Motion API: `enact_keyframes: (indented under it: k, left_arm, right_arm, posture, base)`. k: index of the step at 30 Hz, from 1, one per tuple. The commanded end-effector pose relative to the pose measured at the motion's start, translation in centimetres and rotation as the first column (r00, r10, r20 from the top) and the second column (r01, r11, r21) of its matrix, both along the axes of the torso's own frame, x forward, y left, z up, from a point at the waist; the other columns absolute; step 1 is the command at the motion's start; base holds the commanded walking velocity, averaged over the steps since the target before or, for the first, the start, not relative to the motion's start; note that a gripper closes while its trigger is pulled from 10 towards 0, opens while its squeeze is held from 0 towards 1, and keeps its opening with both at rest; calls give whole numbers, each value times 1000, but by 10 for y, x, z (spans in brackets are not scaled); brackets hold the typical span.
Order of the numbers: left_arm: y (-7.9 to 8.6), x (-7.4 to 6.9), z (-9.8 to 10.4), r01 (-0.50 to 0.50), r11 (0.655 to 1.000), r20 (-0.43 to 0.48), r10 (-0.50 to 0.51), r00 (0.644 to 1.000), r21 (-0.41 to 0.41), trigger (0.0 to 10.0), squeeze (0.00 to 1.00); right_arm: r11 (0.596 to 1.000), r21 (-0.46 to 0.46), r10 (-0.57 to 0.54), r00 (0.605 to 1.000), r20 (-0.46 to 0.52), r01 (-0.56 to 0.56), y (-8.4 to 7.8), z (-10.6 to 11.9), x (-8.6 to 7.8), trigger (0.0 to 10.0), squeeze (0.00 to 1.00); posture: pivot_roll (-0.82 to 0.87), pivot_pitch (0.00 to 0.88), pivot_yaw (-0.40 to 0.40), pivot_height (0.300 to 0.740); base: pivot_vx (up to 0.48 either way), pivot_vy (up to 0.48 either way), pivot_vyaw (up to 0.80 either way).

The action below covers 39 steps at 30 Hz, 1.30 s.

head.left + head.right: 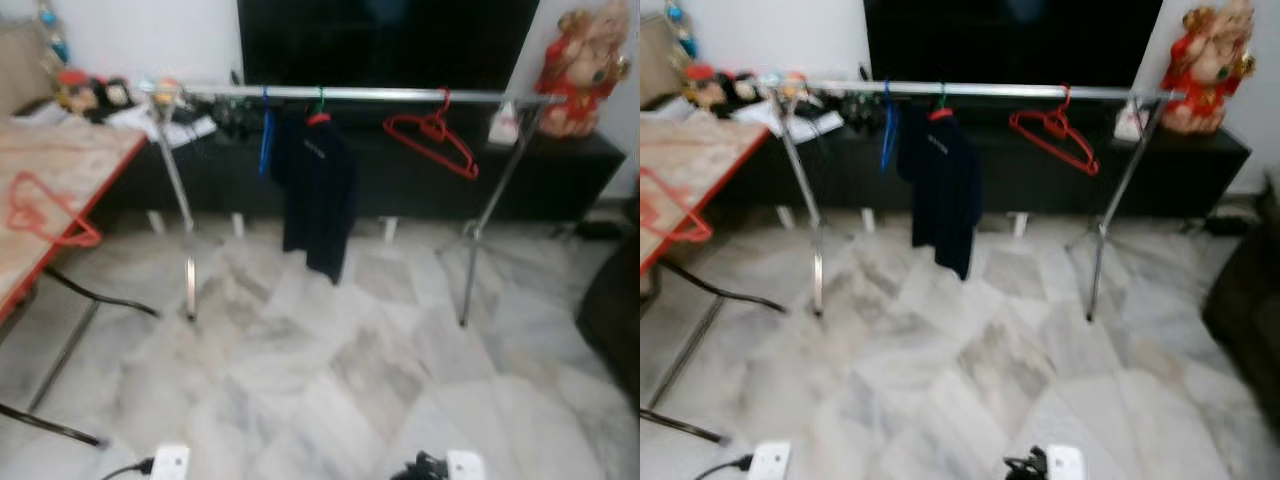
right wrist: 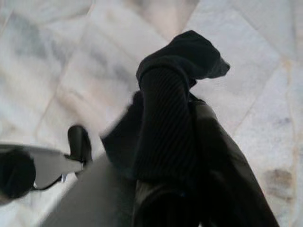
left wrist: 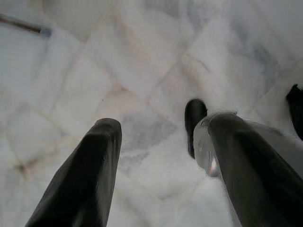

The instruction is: Hang hanger

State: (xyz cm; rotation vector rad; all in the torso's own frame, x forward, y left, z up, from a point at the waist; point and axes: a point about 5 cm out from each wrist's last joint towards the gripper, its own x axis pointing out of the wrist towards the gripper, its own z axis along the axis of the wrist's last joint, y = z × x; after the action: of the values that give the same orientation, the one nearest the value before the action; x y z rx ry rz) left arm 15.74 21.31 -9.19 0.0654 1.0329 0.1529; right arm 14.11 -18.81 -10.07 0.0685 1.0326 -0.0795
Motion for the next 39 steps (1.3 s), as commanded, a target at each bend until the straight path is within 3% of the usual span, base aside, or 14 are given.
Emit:
enact_keyframes:
  k: [1, 4, 6, 10, 13, 23, 32, 34, 39]
  left_arm:
    - [16, -20, -2, 46, 996, -13, -47, 999, -81, 10000, 0]
    - [16, -19, -2, 35, 996, -5, -36, 999, -83, 10000, 0]
    - [15, -18, -2, 34, 996, -4, -34, 999, -83, 10000, 0]
    - [15, -17, -2, 31, 996, -4, -32, 999, -84, 10000, 0]
    - [15, -16, -2, 26, 996, -3, -26, 1000, -85, 10000, 0]
    - [15, -16, -1, 30, 996, -4, -30, 1000, -85, 10000, 0]
    - [16, -15, -1, 38, 996, -2, -38, 999, -85, 10000, 0]
    - [16, -15, -1, 39, 995, -3, -40, 999, -87, 10000, 0]
    - [15, -13, 0, 44, 995, 15, -43, 999, -94, 10000, 0]
  right_arm:
    - [965, -70, -244, 963, 114, 253, -51, 27, 43, 10000, 0]
    - [930, -80, -333, 915, 230, 359, -55, 33, 47, 10000, 0]
    - [909, -149, -337, 896, 289, 390, -59, 37, 49, 10000, 0]
    - [910, -166, -316, 893, 322, 381, -60, 41, 53, 10000, 0]
    - [898, -129, -359, 869, 341, 421, -60, 41, 53, 10000, 0]
    - [906, -133, -336, 875, 349, 401, -60, 42, 54, 10000, 0]
    - [882, -156, -342, 832, 438, 445, -62, 49, 57, 10000, 0]
    - [883, -217, -295, 851, 435, 417, -63, 50, 57, 10000, 0]
    - [875, -225, -325, 863, 386, 430, -63, 46, 54, 10000, 0]
  posture:
    - [-157, 0, 61, 740]
    - [-155, 0, 59, 740]
    - [-160, 0, 60, 740]
    - [-165, 0, 58, 740]
    - [-163, 0, 53, 740]
    - [-170, 0, 53, 740]
    - [-177, 0, 59, 740]
    - [-178, 0, 59, 740]
    - [-188, 0, 63, 740]
  base:
    - [371, 0, 0]
    - [372, 0, 0]
    - [375, 0, 0]
    - [375, 0, 0]
    - [379, 0, 0]
    - [379, 0, 0]
    - [381, 0, 0]
    - [345, 0, 0]
    - [174, 0, 0]
